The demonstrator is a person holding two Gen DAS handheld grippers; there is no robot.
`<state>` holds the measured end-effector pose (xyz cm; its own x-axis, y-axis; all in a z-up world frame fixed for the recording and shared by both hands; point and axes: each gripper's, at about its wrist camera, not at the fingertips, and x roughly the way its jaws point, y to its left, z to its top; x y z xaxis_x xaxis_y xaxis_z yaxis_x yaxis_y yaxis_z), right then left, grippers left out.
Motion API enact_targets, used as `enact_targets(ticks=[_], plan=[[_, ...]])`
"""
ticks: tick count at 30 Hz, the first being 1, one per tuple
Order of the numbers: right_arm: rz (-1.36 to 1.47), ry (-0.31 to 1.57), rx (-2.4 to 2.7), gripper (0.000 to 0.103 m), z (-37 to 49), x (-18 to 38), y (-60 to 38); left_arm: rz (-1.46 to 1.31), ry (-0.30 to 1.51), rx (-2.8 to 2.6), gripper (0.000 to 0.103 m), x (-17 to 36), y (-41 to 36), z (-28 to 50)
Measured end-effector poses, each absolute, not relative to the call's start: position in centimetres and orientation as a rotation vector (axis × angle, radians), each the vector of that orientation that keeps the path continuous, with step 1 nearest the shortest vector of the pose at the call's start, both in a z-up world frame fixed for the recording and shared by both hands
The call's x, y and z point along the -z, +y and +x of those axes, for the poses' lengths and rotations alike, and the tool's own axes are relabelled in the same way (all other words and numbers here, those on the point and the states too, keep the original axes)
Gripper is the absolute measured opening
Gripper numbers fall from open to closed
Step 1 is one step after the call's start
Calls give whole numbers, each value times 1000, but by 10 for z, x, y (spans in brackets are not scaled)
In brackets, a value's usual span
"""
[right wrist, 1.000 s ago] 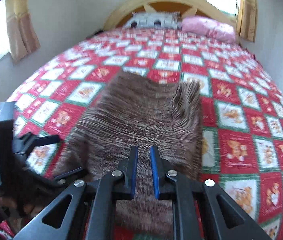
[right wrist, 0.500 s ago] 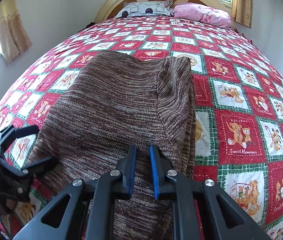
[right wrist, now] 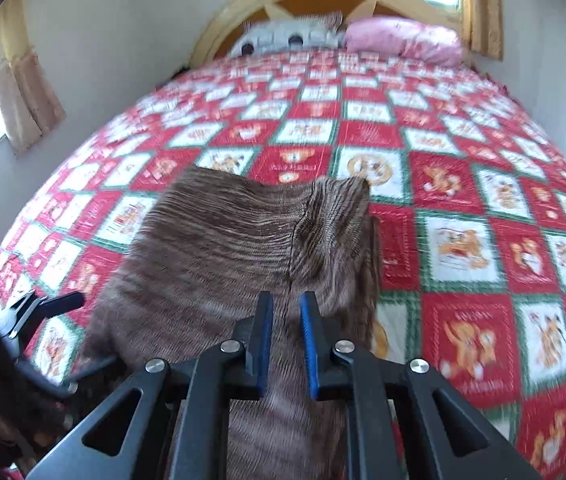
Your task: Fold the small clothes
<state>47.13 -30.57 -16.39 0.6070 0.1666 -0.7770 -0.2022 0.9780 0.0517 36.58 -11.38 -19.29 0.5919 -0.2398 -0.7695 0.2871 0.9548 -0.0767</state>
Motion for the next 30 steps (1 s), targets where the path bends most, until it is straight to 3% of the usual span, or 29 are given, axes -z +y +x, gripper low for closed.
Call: enact_targets(ticks=[8, 12, 16, 18, 24, 30], plan=[[116, 830, -215, 16, 491, 154, -349, 36, 914, 354, 103, 197, -111, 354], [181, 863, -228, 33, 507, 164, -360, 60, 919, 367, 103, 197, -120, 350], [255, 878, -271, 35, 523, 174, -363, 55, 927, 362, 103, 196, -121, 351], [292, 896, -280, 47, 532, 178, -366, 52, 932, 359, 103, 196, -122, 352], [379, 905, -336, 49, 545, 188, -378, 19, 947, 379, 103, 197, -122, 358], [488, 872, -379, 49, 550, 199, -386, 45, 938, 403, 93, 196, -135, 359]])
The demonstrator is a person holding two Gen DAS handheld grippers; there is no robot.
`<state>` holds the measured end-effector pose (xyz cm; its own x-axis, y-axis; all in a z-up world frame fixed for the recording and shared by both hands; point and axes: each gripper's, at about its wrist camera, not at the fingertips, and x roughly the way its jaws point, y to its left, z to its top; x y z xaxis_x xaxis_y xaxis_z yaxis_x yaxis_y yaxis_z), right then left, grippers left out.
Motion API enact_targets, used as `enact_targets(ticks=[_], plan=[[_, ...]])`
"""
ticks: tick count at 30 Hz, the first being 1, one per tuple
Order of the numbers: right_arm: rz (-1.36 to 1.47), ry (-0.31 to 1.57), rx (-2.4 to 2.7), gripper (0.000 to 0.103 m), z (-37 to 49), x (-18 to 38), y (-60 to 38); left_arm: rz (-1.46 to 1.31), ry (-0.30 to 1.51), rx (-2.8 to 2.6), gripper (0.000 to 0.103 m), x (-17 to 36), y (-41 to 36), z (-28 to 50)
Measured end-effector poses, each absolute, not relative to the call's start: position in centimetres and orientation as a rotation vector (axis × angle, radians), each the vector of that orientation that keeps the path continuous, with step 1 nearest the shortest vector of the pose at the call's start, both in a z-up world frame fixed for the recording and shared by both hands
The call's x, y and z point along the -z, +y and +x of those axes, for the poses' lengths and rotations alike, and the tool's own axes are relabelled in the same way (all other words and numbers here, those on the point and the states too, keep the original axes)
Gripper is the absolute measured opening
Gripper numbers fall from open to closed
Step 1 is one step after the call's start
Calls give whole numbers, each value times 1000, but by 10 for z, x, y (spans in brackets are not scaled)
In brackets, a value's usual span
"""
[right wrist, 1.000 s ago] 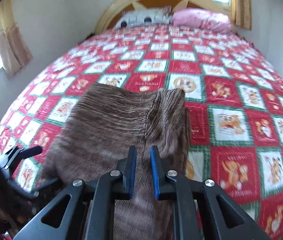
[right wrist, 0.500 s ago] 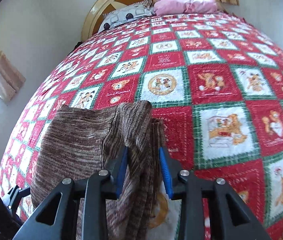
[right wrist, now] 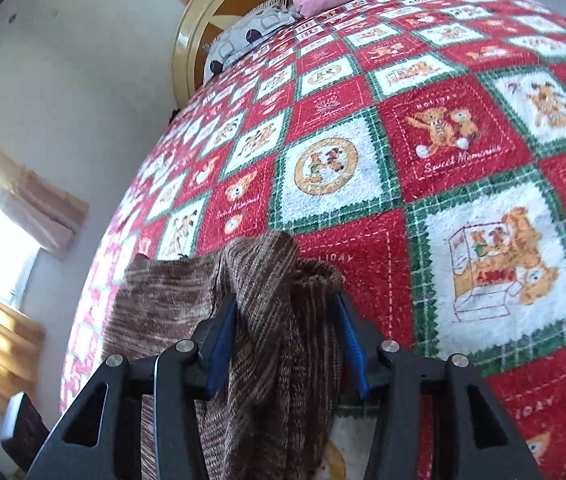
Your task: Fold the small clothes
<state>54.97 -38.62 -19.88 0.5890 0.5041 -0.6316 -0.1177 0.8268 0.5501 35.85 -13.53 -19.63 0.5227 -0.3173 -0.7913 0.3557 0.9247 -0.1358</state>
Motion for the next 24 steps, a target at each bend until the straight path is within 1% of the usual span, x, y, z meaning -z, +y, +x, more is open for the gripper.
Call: enact_targets(ticks=[2, 5, 7, 8, 10, 11, 21, 23, 24], plan=[[469, 875, -379, 49, 551, 199, -382, 47, 933, 414, 90, 196, -140, 358], [467, 874, -387, 49, 552, 200, -381, 55, 929, 421, 90, 196, -144, 359], [470, 872, -388, 46, 552, 200, -382, 60, 928, 422, 89, 196, -145, 358], [470, 871, -386, 44, 552, 201, -382, 62, 926, 425, 88, 196, -145, 358], [458, 867, -388, 38, 550, 200, -380, 70, 921, 435, 82, 195, -146, 356], [458, 869, -409, 29, 550, 199, -377, 74, 919, 440, 81, 195, -147, 355], [385, 865, -370, 27, 548, 195, -367, 69, 923, 457, 71, 193, -149, 355], [368, 855, -351, 24, 545, 191, -361, 55, 925, 470, 59, 192, -148, 355], [357, 848, -346, 23, 543, 189, -360, 35, 924, 482, 42, 191, -145, 355]])
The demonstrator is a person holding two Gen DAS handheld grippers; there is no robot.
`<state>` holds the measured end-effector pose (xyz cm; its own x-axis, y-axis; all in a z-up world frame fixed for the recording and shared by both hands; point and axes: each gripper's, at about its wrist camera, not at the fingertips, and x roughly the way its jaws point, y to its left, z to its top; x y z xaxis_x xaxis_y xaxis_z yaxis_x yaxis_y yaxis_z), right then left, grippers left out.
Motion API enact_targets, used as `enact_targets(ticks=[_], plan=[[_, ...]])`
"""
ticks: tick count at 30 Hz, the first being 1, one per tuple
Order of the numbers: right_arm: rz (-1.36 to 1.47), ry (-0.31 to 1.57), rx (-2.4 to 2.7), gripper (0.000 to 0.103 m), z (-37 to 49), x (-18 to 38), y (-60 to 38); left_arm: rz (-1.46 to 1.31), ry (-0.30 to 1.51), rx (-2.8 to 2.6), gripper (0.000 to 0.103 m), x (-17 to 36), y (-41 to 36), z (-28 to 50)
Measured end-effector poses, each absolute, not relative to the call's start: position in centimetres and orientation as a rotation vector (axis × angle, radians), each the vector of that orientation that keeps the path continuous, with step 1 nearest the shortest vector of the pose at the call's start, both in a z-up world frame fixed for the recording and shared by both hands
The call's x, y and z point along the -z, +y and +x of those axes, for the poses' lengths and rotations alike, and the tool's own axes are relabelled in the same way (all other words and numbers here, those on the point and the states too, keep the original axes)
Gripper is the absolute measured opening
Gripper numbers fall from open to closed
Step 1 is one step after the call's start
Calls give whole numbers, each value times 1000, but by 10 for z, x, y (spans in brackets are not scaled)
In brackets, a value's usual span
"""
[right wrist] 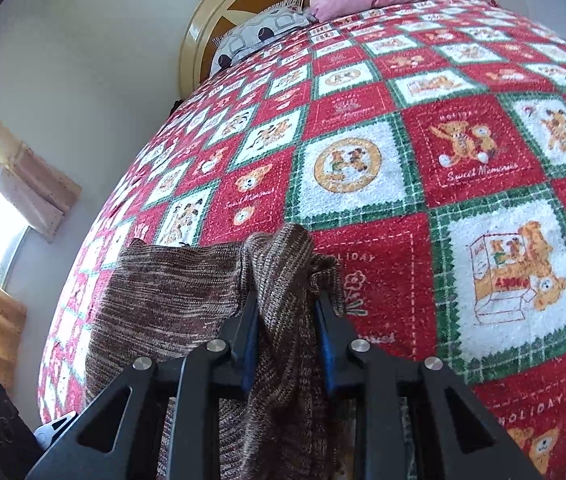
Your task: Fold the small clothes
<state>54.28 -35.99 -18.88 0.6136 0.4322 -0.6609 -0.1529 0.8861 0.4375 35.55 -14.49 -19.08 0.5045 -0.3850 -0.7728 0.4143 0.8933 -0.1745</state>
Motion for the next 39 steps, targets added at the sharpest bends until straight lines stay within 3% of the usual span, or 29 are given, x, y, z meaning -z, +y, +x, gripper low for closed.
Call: enact_targets(ticks=[1, 3, 6, 18, 39], plan=[[356, 835, -344, 23, 539, 185, -358, 12, 927, 496, 32, 190, -142, 356], [367, 816, -347, 22, 533, 178, -359, -6, 920, 492, 24, 186, -138, 354], [359, 785, -356, 22, 521, 163, -355, -25, 898, 483, 20, 179, -132, 349], [343, 718, -445, 21, 482, 120, -305, -7, 786, 453, 18, 135, -95, 302], [281, 717, -704, 20, 439, 97, -139, -69, 688, 252, 18, 100, 24, 199]])
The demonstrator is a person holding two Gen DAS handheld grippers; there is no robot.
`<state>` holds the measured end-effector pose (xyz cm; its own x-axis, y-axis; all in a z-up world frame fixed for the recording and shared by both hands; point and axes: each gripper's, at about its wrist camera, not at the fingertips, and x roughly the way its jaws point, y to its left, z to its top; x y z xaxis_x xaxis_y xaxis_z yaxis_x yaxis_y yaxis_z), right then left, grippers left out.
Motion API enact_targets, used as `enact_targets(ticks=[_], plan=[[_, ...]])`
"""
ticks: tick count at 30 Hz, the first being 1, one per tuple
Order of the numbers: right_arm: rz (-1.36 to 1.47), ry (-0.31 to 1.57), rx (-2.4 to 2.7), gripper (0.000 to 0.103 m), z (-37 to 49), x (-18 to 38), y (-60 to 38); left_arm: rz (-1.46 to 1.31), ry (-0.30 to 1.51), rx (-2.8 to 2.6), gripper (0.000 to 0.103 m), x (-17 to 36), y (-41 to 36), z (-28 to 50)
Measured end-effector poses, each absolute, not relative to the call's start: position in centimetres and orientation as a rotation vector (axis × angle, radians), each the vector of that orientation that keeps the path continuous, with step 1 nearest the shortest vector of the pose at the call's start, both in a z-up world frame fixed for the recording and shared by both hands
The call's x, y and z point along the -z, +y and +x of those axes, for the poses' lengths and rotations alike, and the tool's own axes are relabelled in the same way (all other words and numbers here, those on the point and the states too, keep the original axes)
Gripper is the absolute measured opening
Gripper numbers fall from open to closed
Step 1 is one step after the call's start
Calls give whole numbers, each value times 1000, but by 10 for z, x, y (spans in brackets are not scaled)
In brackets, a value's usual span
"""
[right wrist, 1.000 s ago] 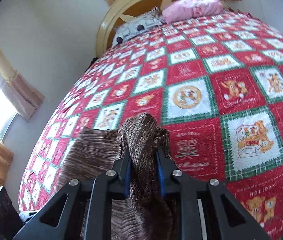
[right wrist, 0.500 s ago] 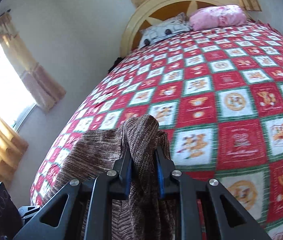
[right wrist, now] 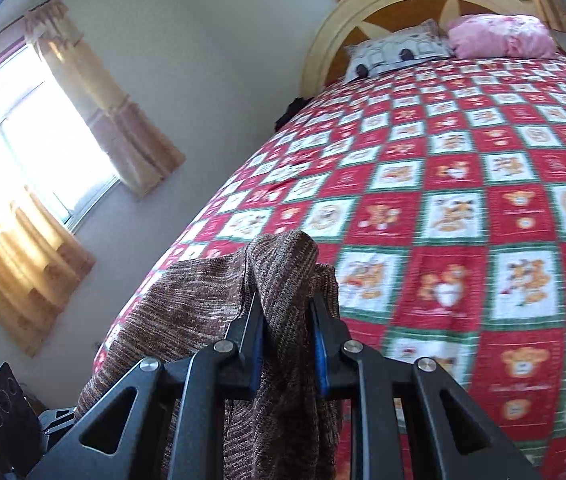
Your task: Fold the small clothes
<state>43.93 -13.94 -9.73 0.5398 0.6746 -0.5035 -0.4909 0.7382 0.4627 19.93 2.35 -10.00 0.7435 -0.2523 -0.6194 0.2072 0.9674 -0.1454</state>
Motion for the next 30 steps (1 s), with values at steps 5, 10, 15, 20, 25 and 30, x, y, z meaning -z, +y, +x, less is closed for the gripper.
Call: enact_targets(ticks=[5, 10, 15, 20, 25, 30], plan=[[272, 734, -761, 20, 439, 100, -95, -104, 687, 190, 18, 103, 57, 186], [261, 771, -812, 20, 437, 112, -47, -161, 703, 129, 18, 111, 93, 173], [234, 825, -859, 20, 438, 131, 5, -209, 731, 68, 18, 125, 124, 159], [184, 872, -890, 20, 440, 149, 55, -243, 753, 5, 18, 137, 152, 145], [137, 900, -886, 20, 443, 165, 85, -261, 778, -31, 18, 153, 165, 142], [101, 964, -835, 21, 458, 188, 97, -253, 829, -65, 23, 183, 169, 146]])
